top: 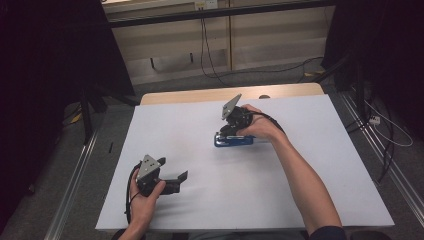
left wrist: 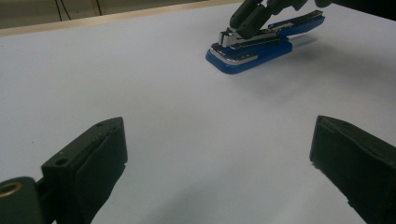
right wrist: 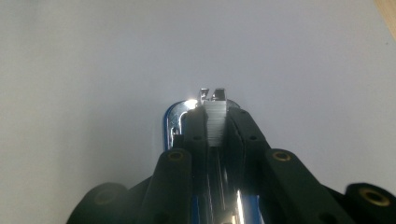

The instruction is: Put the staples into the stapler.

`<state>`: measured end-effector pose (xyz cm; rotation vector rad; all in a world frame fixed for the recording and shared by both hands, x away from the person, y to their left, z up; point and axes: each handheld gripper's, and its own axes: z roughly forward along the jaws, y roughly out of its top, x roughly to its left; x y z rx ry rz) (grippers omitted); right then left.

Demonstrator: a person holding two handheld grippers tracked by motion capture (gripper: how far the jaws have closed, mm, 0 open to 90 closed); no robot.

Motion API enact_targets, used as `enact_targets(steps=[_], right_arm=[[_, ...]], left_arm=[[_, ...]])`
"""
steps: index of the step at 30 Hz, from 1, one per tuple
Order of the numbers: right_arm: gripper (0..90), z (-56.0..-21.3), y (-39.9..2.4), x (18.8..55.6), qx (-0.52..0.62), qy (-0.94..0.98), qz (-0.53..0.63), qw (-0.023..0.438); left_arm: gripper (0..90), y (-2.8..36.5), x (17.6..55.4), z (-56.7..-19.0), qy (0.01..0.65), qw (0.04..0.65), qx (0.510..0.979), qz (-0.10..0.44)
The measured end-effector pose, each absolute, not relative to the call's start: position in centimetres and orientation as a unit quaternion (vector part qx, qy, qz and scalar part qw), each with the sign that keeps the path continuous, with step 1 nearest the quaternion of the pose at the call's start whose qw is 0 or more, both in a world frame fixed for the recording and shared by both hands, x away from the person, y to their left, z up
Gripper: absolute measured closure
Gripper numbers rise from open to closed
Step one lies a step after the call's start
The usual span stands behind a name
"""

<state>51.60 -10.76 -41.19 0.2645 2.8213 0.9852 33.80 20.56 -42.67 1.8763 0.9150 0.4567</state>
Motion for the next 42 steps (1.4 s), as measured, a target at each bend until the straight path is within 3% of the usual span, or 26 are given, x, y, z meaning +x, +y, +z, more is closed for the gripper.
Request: enact_targets(steps=[31,39,42], right_arm=[[74.7,-41.09,-11.15,51.73,0.109,0.934,0.333,0.071],[65.4,-41.03,-11.08,51.57,0.13,0.927,0.345,0.069],[48.4,-41.08,-11.09,51.44,0.162,0.92,0.348,0.078]], left_arm=[[4.4,20.56,33.79,-42.68,0.373,0.482,0.771,0.186],[4.4,20.61,33.82,-42.69,0.373,0.482,0.771,0.187],[4.3,20.59,33.8,-42.68,0.375,0.484,0.768,0.187]])
